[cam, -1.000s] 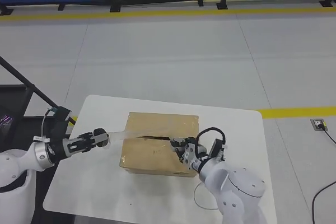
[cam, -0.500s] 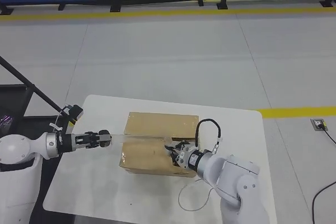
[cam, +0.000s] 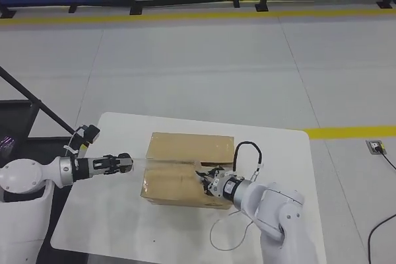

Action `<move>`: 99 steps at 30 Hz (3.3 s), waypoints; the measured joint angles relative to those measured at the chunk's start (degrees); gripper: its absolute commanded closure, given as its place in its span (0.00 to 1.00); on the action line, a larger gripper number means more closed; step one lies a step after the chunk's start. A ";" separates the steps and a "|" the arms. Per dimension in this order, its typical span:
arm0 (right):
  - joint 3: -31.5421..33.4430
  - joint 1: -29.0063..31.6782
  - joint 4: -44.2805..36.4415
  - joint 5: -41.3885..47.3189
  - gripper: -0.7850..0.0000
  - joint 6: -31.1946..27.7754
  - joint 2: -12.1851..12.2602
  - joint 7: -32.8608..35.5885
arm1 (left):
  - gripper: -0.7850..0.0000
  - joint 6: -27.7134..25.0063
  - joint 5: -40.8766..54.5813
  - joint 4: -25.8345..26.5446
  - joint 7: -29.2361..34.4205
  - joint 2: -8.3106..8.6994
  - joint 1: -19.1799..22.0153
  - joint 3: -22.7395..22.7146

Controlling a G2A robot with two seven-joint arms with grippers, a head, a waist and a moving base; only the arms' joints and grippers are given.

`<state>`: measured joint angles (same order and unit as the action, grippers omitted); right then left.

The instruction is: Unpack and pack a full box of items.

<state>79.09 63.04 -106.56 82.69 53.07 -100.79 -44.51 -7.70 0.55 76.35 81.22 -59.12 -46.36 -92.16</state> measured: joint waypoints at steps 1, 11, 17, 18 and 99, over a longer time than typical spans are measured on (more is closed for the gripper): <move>0.29 -0.12 0.23 1.01 1.00 -0.60 0.04 -0.20 | 1.00 0.46 -0.07 -0.51 0.13 0.06 0.33 0.45; 0.57 -6.33 4.96 22.66 1.00 -11.25 1.18 -17.99 | 1.00 2.59 -0.24 -7.10 0.64 0.38 6.09 5.49; -1.80 -11.04 8.57 31.33 1.00 -18.54 4.01 -25.25 | 1.00 3.01 -1.69 -10.50 0.58 0.51 9.10 8.56; -1.87 -11.58 8.70 32.67 1.00 -19.47 4.60 -26.18 | 1.00 3.19 -1.70 -11.22 0.65 0.53 9.59 9.08; -7.78 -20.11 17.30 47.34 1.00 -27.63 16.08 -25.62 | 0.00 -8.40 23.27 -16.72 -10.89 -0.23 10.63 22.89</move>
<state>71.30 42.93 -89.26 130.03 25.44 -84.71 -70.13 -16.11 23.82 59.63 70.33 -59.35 -35.73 -69.28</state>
